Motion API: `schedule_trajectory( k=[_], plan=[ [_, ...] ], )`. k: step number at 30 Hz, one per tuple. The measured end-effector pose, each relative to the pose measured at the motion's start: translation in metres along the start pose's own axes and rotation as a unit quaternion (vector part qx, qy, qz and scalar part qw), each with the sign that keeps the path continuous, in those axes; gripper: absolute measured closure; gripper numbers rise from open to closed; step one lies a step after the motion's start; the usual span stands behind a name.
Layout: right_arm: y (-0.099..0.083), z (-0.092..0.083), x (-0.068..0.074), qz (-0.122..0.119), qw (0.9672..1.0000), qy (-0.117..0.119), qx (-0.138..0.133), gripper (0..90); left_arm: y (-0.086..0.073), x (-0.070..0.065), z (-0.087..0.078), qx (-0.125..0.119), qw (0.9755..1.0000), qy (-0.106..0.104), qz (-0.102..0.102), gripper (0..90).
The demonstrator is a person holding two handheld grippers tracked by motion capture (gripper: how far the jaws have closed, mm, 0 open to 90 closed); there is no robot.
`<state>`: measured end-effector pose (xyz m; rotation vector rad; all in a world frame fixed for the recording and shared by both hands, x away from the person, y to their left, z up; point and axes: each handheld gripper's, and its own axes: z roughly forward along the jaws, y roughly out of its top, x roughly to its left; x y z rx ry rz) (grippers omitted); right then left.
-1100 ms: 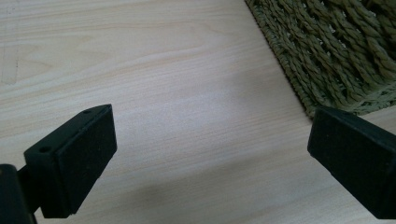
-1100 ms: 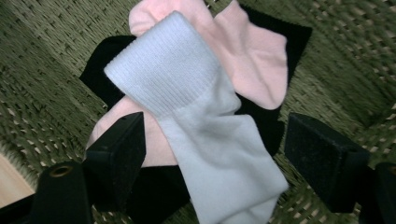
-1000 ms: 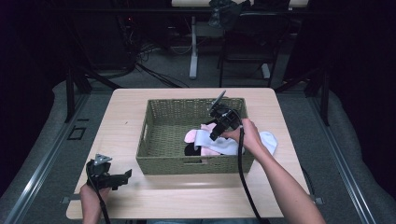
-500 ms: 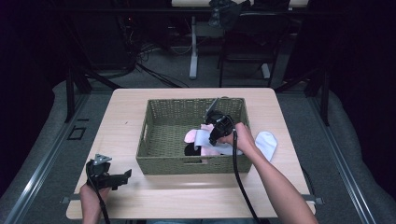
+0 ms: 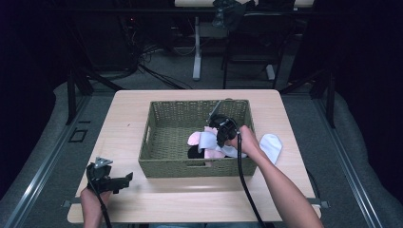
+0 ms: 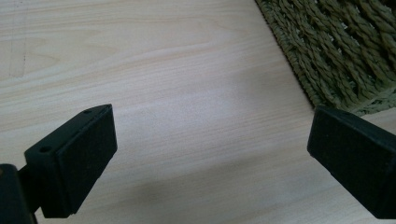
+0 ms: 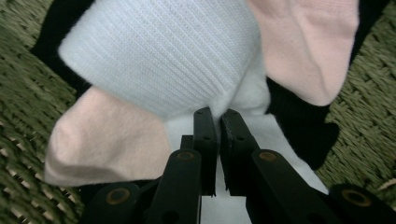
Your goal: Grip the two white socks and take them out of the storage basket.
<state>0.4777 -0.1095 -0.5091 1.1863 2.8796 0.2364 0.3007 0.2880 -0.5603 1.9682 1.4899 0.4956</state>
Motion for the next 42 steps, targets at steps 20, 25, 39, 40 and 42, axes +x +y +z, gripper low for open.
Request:
schedule_trajectory(
  k=[20,25,39,40,42],
  plan=[
    [-0.014,-0.096,-0.007,-0.002,0.9964,-0.034,-0.078,86.3,0.000,-0.002,-0.002,-0.009,1.0000,0.001,0.000,2.0],
    [-0.015,-0.112,-0.008,-0.001,0.9955,-0.037,-0.087,86.3,0.000,0.000,-0.002,-0.013,0.9999,-0.007,-0.003,1.6],
    [-0.021,-0.143,-0.009,-0.002,0.9931,-0.027,-0.114,86.2,0.000,0.000,-0.002,-0.026,0.9994,-0.021,-0.012,0.0],
    [-0.021,-0.145,-0.009,-0.002,0.9928,-0.028,-0.116,86.2,0.000,0.000,-0.002,-0.027,0.9993,-0.021,-0.013,0.0],
    [-0.021,-0.150,-0.009,-0.002,0.9923,-0.026,-0.121,86.2,0.000,0.001,-0.002,-0.023,0.9994,-0.021,-0.012,0.0]
  ],
)
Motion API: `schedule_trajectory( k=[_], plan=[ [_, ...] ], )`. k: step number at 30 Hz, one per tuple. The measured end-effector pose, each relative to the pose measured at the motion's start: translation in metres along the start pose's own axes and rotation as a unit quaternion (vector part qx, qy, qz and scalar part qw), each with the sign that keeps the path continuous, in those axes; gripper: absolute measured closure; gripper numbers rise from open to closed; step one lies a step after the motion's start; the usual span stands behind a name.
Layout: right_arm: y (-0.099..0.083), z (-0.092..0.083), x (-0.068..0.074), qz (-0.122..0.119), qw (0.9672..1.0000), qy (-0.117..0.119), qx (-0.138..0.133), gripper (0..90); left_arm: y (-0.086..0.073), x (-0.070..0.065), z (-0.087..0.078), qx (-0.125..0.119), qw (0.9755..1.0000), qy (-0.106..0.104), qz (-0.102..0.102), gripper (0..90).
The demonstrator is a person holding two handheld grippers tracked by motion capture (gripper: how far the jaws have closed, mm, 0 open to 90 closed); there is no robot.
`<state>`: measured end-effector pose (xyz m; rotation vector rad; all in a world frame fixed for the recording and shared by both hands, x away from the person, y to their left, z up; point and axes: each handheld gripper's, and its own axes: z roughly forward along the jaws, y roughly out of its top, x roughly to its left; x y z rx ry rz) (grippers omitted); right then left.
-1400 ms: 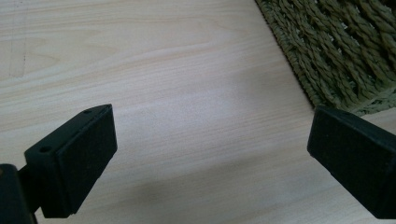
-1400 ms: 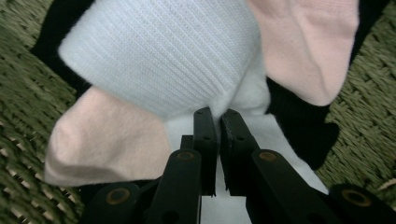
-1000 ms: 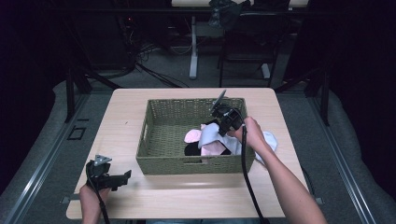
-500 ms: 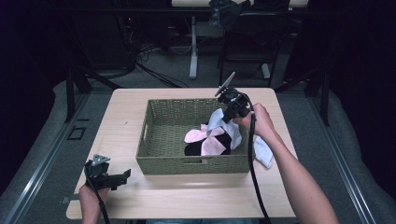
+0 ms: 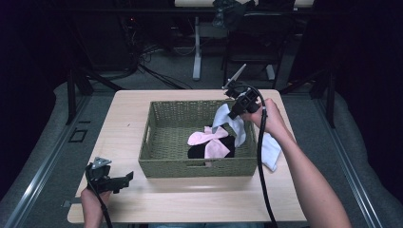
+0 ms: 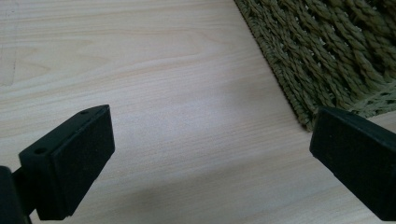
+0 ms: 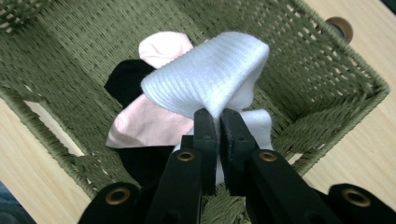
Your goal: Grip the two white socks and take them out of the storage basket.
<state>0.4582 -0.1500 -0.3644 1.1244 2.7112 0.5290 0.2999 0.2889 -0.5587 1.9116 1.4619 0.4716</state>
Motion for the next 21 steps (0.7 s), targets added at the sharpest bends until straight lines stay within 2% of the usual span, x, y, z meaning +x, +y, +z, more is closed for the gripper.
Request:
schedule_trajectory(
  k=[15,17,21],
  plan=[
    [0.019,-0.038,0.005,-0.022,0.9997,-0.006,-0.009,86.1,0.000,-0.001,0.002,0.005,1.0000,0.000,0.003,0.1],
    [0.019,-0.044,0.004,-0.017,0.9997,0.002,-0.018,86.1,0.000,-0.001,0.002,0.002,1.0000,0.001,0.002,0.1],
    [0.020,-0.055,0.001,-0.015,0.9996,-0.004,-0.022,86.1,-0.001,0.000,0.000,0.000,1.0000,0.003,-0.001,0.1]
  ],
)
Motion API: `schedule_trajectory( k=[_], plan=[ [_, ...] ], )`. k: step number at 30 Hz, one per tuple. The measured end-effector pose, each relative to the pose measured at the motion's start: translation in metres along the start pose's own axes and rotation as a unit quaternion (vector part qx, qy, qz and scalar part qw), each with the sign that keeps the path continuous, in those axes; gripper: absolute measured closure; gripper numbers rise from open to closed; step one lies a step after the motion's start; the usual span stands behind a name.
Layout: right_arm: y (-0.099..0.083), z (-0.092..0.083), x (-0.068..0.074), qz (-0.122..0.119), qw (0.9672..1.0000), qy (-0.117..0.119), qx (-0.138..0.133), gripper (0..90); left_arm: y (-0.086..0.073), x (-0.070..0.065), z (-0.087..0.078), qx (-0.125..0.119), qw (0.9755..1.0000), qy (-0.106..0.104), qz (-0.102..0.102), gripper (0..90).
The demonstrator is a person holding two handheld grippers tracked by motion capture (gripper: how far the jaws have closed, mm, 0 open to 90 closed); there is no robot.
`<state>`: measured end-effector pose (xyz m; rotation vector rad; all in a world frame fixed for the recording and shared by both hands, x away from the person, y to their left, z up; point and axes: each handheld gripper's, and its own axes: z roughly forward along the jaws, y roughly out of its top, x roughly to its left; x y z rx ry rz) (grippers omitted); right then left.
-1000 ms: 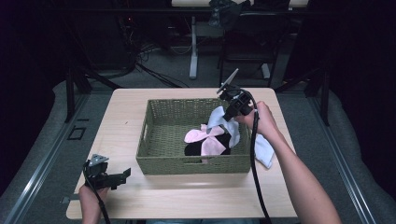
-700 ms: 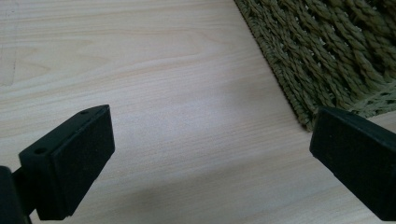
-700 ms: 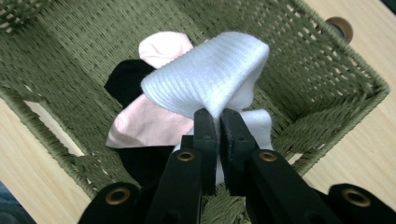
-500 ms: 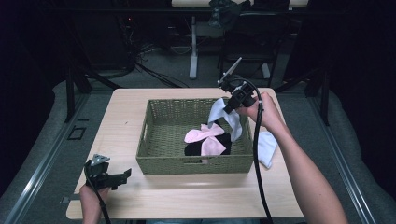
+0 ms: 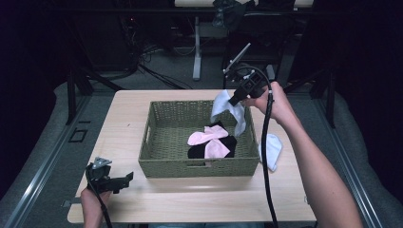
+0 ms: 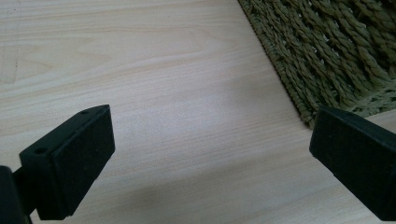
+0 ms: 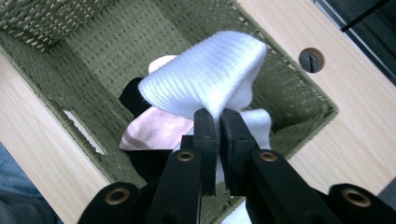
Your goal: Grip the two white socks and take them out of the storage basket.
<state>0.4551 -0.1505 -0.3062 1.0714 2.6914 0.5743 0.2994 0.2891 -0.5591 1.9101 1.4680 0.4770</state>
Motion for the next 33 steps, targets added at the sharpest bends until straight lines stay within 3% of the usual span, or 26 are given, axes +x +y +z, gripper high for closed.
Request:
schedule_trajectory(
  k=[7,15,24,33],
  plan=[
    [-0.006,-0.022,-0.008,0.007,0.9998,-0.020,0.000,86.1,0.001,0.000,0.000,-0.001,1.0000,0.003,0.001,0.2],
    [-0.027,-0.044,-0.029,0.027,0.9987,-0.043,-0.002,86.0,0.001,-0.001,0.000,-0.001,1.0000,0.003,0.005,0.2],
    [-0.065,-0.048,-0.054,0.057,0.9967,-0.057,-0.009,85.7,0.000,-0.001,0.001,0.000,1.0000,0.009,0.003,0.3],
    [-0.099,-0.043,-0.074,0.089,0.9941,-0.056,-0.026,85.6,-0.001,0.000,0.002,0.004,0.9999,0.015,-0.002,0.3]
  ],
)
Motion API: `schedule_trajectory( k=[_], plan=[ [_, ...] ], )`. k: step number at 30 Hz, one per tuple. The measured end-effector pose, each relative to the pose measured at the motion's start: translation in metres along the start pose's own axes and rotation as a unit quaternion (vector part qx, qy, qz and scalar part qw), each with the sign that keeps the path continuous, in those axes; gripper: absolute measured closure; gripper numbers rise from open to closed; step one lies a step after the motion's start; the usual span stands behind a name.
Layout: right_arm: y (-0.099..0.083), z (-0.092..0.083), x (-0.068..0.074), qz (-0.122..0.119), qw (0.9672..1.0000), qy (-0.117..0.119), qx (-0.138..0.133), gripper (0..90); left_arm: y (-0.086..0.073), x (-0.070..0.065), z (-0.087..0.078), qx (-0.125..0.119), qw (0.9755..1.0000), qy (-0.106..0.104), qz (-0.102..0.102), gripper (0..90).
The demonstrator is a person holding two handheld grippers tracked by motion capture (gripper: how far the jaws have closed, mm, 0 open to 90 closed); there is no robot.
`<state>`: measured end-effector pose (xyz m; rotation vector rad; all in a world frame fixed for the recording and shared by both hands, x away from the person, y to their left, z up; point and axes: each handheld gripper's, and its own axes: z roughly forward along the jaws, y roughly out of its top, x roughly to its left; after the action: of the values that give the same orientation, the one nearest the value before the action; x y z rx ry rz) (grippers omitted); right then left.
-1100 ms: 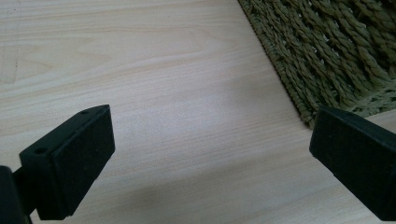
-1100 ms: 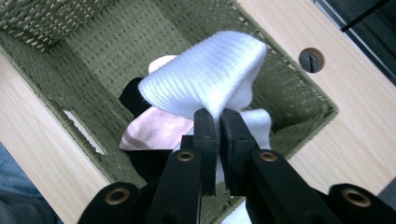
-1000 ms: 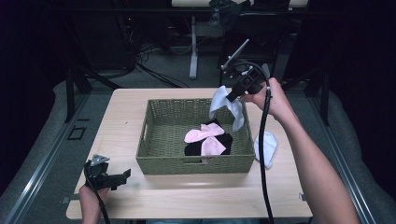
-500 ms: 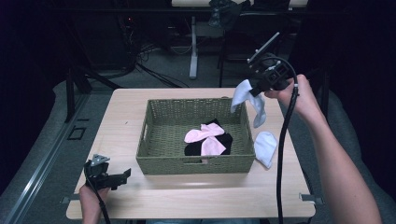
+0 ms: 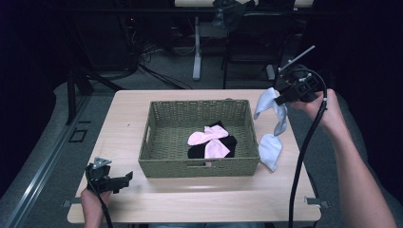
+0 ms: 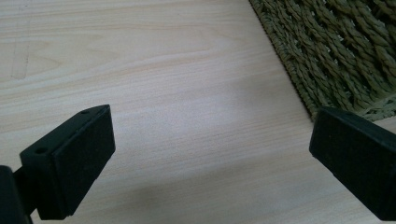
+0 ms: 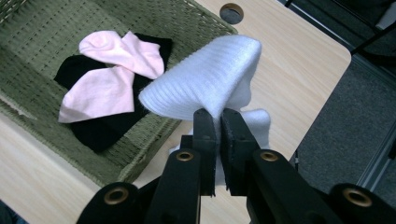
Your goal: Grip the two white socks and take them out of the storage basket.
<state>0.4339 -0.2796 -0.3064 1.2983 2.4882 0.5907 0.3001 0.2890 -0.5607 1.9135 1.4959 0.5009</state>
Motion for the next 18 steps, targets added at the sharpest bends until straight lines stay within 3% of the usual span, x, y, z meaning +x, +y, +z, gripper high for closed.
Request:
schedule_trajectory(
  k=[7,15,18],
  plan=[
    [-0.023,0.018,-0.010,0.023,0.9997,0.004,0.005,85.6,0.000,0.000,0.001,0.002,1.0000,0.005,0.002,0.3],
    [-0.049,0.051,-0.023,0.055,0.9982,0.009,0.022,85.6,0.001,-0.002,0.005,0.015,0.9999,0.002,0.004,0.3],
    [-0.058,0.064,-0.027,0.068,0.9973,0.011,0.028,85.6,0.001,-0.003,0.005,0.008,0.9999,0.003,0.007,0.4]
  ],
)
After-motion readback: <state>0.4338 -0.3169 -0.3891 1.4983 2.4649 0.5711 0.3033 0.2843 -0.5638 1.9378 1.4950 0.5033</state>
